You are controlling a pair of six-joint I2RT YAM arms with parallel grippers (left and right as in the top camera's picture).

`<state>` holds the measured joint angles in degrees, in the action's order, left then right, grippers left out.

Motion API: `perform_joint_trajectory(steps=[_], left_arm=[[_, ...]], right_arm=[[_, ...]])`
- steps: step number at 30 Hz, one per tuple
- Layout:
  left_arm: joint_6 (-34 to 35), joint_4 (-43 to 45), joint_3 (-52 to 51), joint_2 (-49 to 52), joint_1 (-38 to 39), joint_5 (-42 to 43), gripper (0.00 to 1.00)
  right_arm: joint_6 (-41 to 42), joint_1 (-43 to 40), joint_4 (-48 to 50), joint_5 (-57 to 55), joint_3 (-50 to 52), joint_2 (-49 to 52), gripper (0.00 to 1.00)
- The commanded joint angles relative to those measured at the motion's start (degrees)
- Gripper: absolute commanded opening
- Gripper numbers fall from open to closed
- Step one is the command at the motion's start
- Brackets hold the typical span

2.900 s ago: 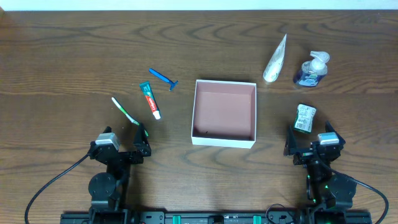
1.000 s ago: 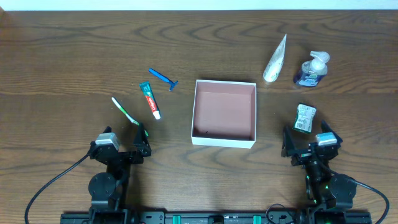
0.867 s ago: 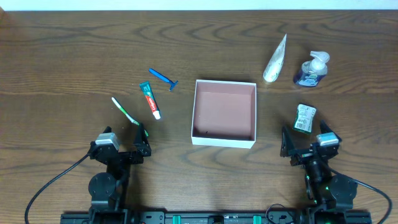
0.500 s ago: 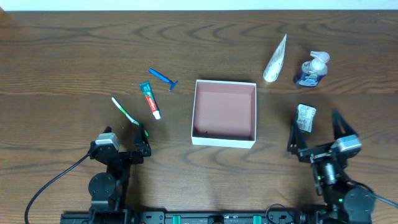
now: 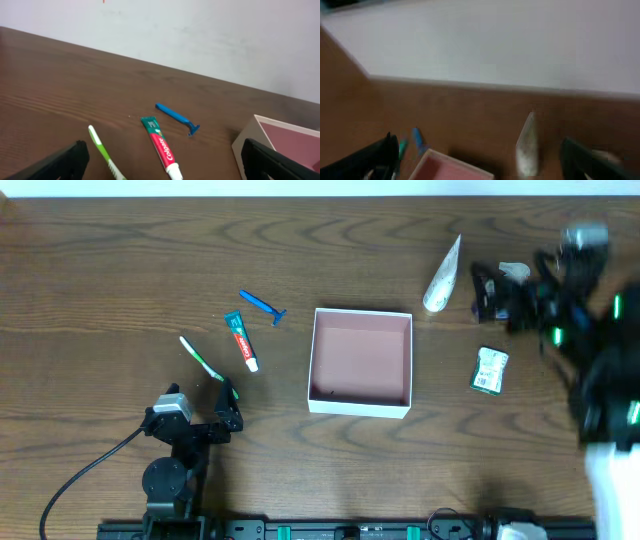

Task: Pack container
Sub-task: 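Reach the right gripper to the white lotion tube and grasp it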

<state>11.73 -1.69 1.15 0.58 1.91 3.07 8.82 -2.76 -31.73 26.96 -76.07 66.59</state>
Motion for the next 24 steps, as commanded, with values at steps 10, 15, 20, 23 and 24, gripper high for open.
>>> perform_joint_trajectory(steps=[10, 15, 20, 23, 24], left_arm=[[-0.98, -2.08, -0.92, -0.24, -0.28, 0.37, 0.98], [-0.98, -2.08, -0.92, -0.24, -0.28, 0.37, 0.98], [-0.98, -2.08, -0.92, -0.24, -0.28, 0.37, 0.98], [-0.98, -2.08, -0.92, -0.24, -0.28, 0.37, 0.98], [-0.98, -2.08, -0.92, -0.24, -0.28, 0.37, 0.98]], right_arm=[[0.63, 0.61, -6.84, 11.15, -15.61, 23.08, 0.99], [0.81, 2.34, -9.68, -2.36, -15.61, 25.62, 0.96], [0.81, 7.37, -12.13, -16.68, -15.61, 27.02, 0.94], [2.82, 11.30, -12.66, -25.90, -15.61, 28.70, 0.89], [3.58, 12.41, -12.57, -28.74, -15.61, 29.44, 0.88]])
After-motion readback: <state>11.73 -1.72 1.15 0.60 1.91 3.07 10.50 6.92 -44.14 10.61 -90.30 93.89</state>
